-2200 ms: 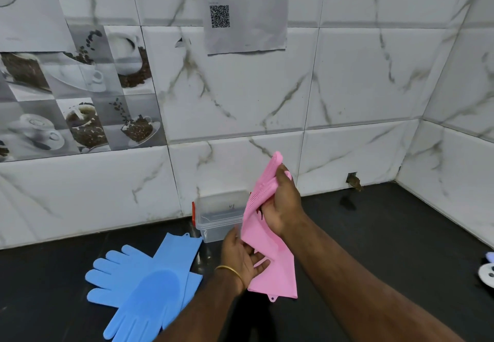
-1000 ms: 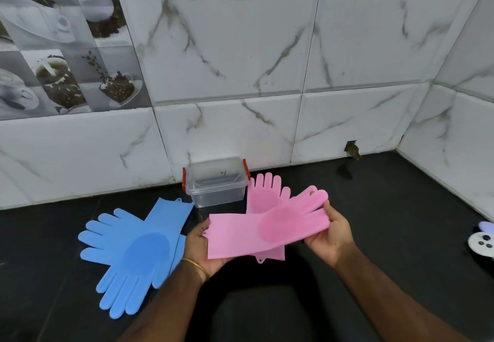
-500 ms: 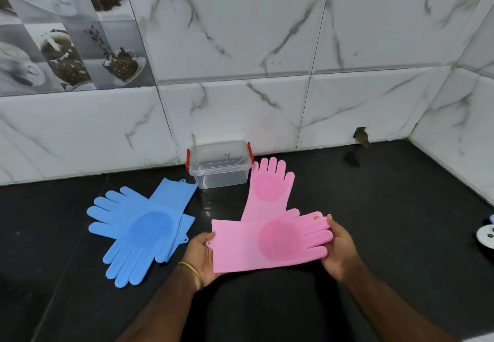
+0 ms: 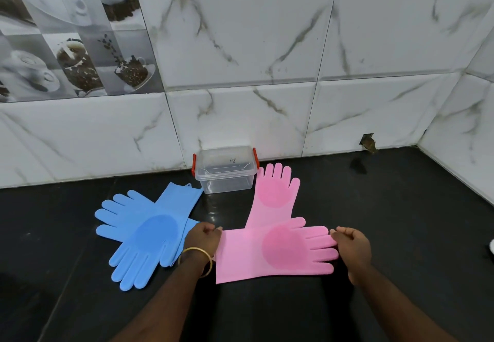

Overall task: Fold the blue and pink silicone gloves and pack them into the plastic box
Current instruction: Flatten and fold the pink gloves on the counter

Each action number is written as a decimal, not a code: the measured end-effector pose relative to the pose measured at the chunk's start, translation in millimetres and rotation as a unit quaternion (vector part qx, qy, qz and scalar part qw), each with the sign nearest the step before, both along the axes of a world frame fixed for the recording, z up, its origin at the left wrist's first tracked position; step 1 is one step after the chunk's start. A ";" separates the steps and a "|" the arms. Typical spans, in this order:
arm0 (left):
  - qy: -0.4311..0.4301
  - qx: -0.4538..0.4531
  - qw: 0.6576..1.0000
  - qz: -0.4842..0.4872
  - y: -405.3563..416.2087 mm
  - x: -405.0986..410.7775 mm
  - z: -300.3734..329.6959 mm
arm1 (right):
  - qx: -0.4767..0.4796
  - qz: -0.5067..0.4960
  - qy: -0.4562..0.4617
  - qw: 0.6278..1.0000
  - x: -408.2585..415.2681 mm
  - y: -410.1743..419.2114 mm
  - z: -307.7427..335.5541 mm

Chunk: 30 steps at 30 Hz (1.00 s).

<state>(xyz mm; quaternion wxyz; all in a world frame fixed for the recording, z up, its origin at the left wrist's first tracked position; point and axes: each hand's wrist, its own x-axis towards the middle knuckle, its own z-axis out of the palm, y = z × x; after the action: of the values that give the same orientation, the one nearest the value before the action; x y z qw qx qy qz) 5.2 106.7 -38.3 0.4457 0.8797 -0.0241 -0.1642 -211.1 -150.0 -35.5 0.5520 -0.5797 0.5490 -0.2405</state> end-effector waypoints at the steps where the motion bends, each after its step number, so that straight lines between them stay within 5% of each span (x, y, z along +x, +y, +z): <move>1: -0.029 0.012 0.999 -0.036 -6.9 0.9 -0.4 | -0.056 0.022 0.046 0.997 1.7 2.0 0.3; 6: -0.035 0.110 0.972 -0.202 -55.9 -1.2 13.9 | -0.284 0.193 0.137 0.929 15.8 17.8 4.6; 11: -0.011 0.184 0.960 -0.212 -92.3 1.2 13.0 | -0.283 0.417 0.148 0.851 27.9 36.0 4.7; 16: -0.002 0.163 0.959 -0.231 -114.9 10.6 16.2 | -0.321 0.541 0.199 0.752 30.8 44.3 3.6; 30: -0.108 -0.028 0.953 -0.280 -202.8 20.4 100.0 | -0.284 0.556 0.183 0.759 25.1 33.0 9.6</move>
<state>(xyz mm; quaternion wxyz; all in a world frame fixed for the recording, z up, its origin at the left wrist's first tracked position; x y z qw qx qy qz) 25.6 -96.1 61.7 0.4006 0.8374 -0.3220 -0.1862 -186.0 -117.0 -25.9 0.2882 -0.9461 0.1272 0.0747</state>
